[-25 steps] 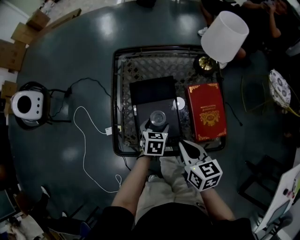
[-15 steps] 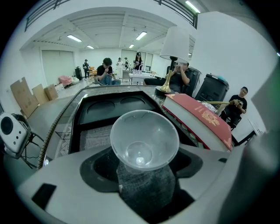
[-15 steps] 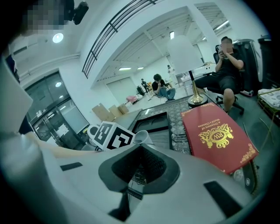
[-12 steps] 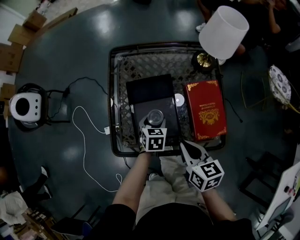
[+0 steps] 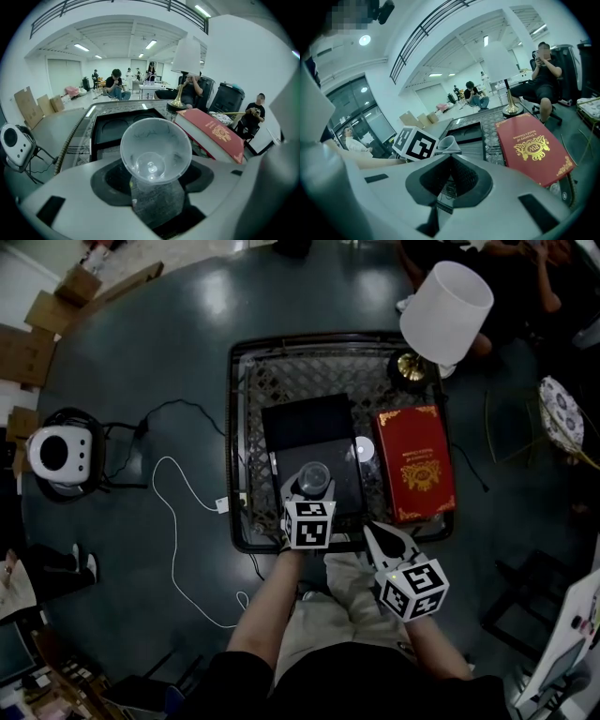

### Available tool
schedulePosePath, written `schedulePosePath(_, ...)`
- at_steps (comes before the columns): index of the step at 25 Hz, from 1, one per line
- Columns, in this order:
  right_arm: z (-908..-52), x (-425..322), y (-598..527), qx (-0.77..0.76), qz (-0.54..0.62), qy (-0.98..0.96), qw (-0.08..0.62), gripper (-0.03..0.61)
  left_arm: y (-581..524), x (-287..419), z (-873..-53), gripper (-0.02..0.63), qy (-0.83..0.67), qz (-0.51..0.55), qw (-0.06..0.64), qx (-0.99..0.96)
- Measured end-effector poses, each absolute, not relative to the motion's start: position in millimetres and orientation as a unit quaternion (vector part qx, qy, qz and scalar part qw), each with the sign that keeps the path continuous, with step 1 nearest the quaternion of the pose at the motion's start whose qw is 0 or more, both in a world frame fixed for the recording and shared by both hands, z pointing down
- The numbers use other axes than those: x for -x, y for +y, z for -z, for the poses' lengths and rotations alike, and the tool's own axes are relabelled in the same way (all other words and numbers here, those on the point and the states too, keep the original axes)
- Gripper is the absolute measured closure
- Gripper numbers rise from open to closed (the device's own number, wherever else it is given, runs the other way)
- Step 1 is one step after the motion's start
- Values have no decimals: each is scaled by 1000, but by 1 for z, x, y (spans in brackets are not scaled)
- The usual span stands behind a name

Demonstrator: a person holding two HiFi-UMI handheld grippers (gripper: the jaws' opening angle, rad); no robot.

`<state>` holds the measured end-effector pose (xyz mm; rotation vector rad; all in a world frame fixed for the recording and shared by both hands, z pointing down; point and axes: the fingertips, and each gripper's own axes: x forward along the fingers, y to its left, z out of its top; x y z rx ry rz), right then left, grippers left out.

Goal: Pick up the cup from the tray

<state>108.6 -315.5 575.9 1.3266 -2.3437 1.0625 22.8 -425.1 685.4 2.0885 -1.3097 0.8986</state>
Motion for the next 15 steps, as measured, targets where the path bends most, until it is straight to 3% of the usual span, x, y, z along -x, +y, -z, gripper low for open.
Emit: schedulePosePath(15, -545, -103, -318, -449, -321, -826, 112, 568, -391, -17, -634, 336, -489, -308, 251, -776)
